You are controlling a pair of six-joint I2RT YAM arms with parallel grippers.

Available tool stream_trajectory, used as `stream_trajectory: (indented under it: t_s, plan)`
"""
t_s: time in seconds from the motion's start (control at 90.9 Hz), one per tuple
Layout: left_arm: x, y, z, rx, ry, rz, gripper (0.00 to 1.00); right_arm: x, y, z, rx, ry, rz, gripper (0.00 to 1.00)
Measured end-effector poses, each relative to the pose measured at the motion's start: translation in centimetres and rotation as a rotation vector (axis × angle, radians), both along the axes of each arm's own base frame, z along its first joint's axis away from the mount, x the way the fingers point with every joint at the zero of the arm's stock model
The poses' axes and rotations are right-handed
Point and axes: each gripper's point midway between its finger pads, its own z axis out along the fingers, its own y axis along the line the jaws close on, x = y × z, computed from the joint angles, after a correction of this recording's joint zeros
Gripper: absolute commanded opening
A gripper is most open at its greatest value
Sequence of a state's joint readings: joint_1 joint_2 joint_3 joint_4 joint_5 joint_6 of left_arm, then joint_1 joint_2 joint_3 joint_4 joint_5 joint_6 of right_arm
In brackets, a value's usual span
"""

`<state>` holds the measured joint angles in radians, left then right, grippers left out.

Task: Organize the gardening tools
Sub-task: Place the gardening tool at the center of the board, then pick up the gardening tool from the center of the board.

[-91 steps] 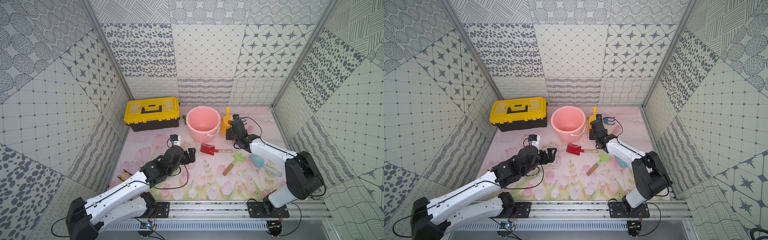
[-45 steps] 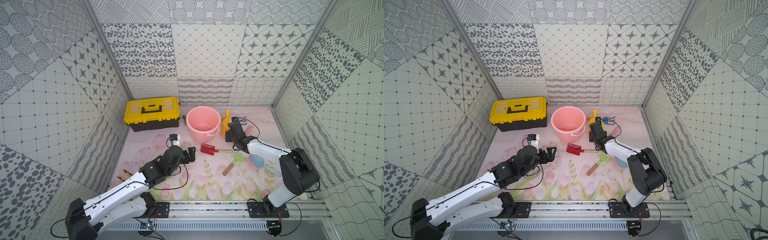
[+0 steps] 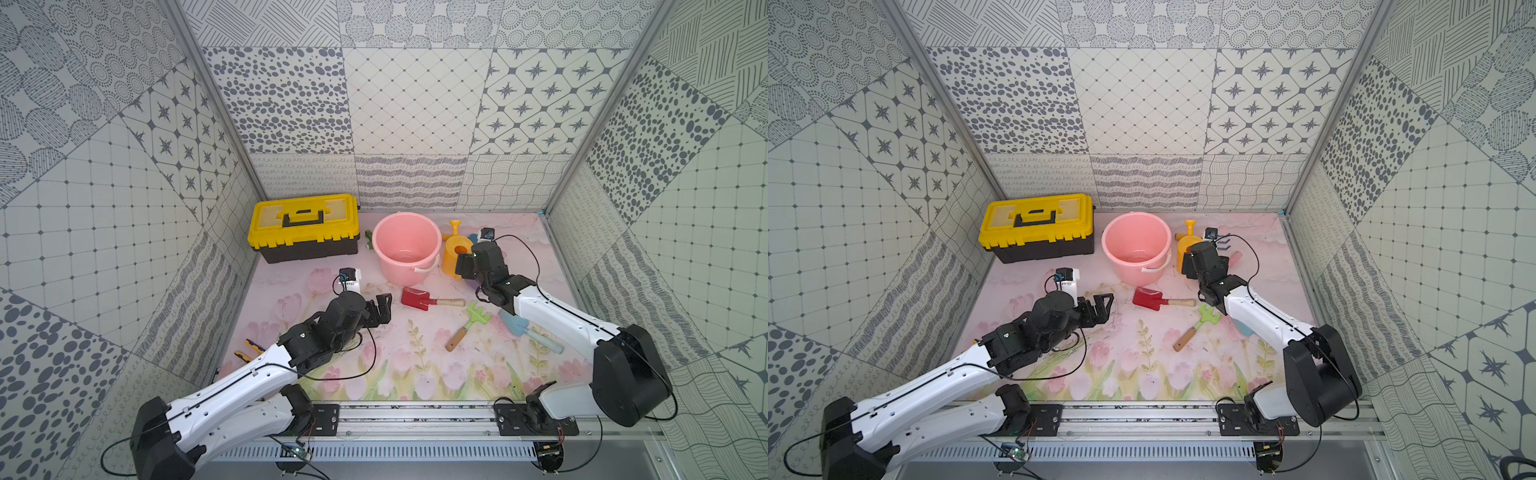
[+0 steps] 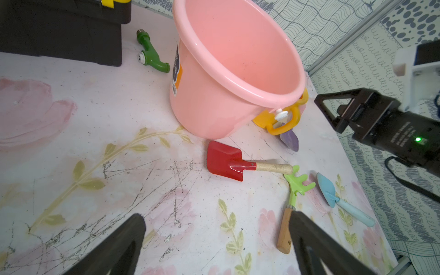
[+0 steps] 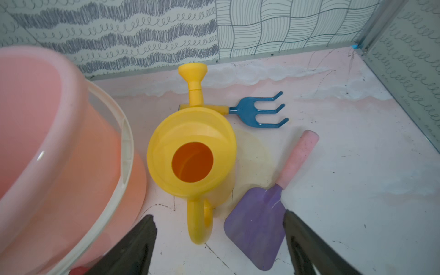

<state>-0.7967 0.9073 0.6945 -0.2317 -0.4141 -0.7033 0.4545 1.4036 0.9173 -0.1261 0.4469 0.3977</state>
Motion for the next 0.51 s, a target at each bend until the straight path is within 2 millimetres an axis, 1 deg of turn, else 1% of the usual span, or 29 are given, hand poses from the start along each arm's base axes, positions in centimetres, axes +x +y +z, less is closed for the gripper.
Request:
stream_trajectory:
  t_s: [0.055,0.121,0.209,0.286,0.341,0.396,0.506]
  plan:
    - [0.0,0.0,0.0,-0.001,-0.001,-0.001,1.00,0.3,-1.9,0.0,0.016,0.001,-0.063,0.86]
    - [0.0,0.0,0.1,-0.002,-0.002,-0.001,1.00,0.7,-4.4,-0.9,0.036,0.026,-0.145,0.84]
    - [-0.1,0.0,0.2,-0.005,-0.004,-0.003,0.99,1.0,-7.8,-3.0,0.056,0.084,-0.248,0.82]
    - [-0.1,-0.1,0.2,-0.006,-0.005,-0.005,0.99,1.3,-9.8,-5.2,0.066,0.143,-0.316,0.80]
    - [-0.1,-0.1,0.2,-0.006,-0.005,-0.006,1.00,1.7,-10.5,-6.6,0.067,0.186,-0.339,0.79]
    - [-0.2,-0.2,0.2,-0.007,-0.005,-0.008,1.00,2.3,-10.5,-7.6,0.071,0.218,-0.344,0.77]
    - [-0.2,-0.2,0.2,-0.008,-0.005,-0.009,0.99,4.1,-9.9,-8.5,0.078,0.253,-0.341,0.74]
